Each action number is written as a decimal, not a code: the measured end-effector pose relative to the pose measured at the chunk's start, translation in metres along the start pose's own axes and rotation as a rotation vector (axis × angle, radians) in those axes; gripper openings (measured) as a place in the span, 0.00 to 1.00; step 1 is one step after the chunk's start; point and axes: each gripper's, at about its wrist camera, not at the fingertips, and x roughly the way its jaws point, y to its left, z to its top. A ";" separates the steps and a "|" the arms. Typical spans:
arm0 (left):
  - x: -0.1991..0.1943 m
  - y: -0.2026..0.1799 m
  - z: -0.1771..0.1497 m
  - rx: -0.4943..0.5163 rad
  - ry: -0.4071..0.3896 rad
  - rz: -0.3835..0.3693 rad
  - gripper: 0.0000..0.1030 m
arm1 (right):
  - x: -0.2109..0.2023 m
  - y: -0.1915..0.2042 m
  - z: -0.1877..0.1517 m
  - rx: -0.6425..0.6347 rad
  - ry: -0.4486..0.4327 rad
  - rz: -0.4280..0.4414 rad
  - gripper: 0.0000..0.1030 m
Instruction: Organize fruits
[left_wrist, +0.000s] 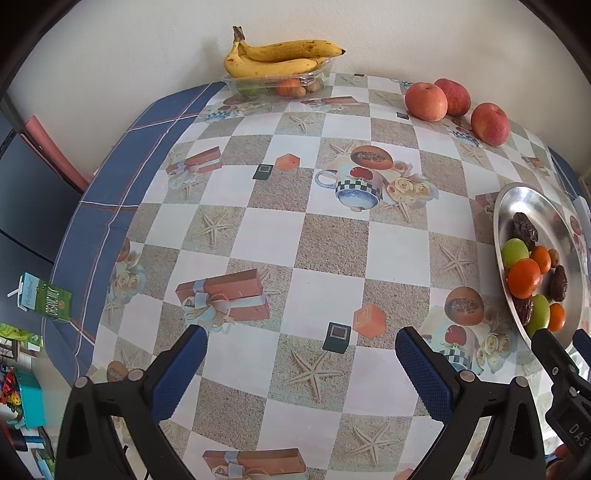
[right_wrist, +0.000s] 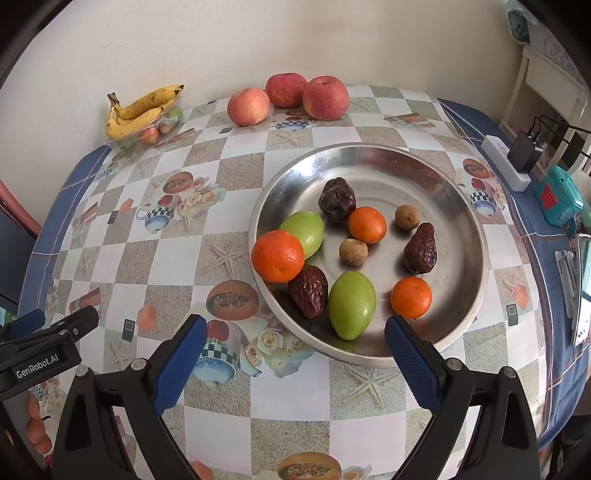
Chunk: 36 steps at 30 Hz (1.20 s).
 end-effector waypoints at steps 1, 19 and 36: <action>0.000 0.000 0.000 0.000 0.000 0.000 1.00 | 0.000 0.000 0.000 0.000 0.000 0.000 0.94; 0.001 0.000 0.000 0.000 0.000 0.001 1.00 | 0.001 0.001 0.000 -0.003 0.003 0.002 0.94; 0.001 0.000 0.000 0.000 0.000 0.000 1.00 | 0.002 0.002 -0.001 -0.004 0.004 0.002 0.94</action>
